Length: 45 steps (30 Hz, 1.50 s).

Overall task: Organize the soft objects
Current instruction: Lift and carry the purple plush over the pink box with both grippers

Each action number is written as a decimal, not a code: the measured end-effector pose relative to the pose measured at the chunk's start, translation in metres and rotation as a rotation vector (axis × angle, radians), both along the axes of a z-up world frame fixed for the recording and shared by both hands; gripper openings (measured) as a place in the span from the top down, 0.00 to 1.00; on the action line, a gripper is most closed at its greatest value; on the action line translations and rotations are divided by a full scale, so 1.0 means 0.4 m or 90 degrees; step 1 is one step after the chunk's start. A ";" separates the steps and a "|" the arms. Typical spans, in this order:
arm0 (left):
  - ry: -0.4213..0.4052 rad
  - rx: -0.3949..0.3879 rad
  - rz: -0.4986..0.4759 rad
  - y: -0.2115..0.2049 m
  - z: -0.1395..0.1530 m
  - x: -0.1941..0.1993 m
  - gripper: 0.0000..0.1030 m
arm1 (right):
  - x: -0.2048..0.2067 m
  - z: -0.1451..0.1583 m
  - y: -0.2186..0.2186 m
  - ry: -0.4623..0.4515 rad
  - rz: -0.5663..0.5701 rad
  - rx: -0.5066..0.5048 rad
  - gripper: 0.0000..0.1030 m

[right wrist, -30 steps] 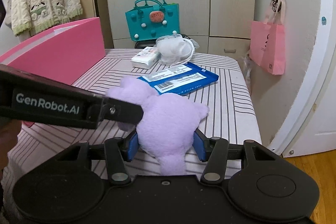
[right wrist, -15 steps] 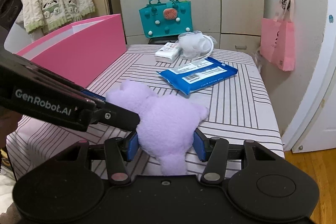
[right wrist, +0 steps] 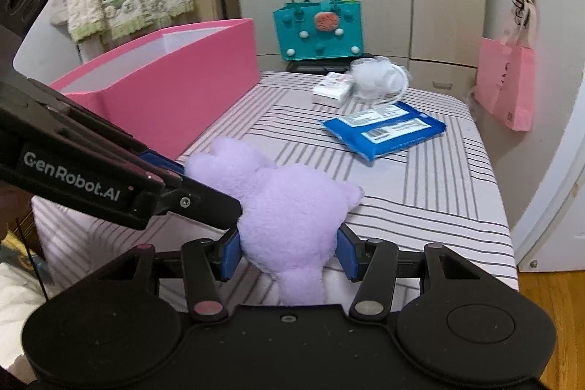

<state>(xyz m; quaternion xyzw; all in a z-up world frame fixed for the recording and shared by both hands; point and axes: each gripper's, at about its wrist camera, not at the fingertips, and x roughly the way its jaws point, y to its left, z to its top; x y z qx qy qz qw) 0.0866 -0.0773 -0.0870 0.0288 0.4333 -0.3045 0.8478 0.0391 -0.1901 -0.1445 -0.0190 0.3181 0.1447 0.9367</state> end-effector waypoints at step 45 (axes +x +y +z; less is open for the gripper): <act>-0.076 -0.011 0.096 0.385 0.264 -0.150 0.72 | 0.011 0.276 0.308 -0.134 0.262 -0.005 0.44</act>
